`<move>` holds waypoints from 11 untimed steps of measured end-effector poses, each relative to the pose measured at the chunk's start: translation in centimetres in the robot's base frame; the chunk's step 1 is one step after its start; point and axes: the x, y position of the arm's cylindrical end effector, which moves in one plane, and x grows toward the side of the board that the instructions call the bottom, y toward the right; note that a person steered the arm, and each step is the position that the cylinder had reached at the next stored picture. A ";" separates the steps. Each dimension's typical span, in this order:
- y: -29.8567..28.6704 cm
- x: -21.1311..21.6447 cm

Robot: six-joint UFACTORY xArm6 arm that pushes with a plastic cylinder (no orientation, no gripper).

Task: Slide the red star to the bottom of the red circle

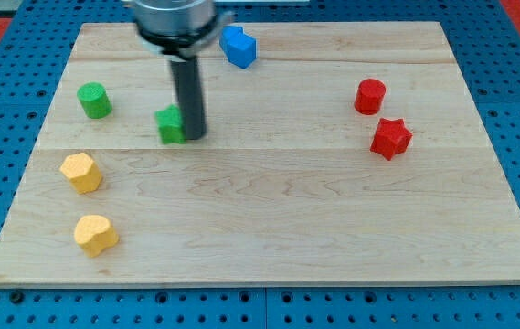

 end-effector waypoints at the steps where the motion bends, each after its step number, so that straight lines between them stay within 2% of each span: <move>1: -5.4 -1.0; 2: -7.0 -1.5; 4: -4.6 -1.5; 5: 0.9 -1.4; 6: 7.2 2.6; 7: 17.3 4.2; 8: 23.7 4.3; 10: 31.4 5.9; 11: 31.4 4.5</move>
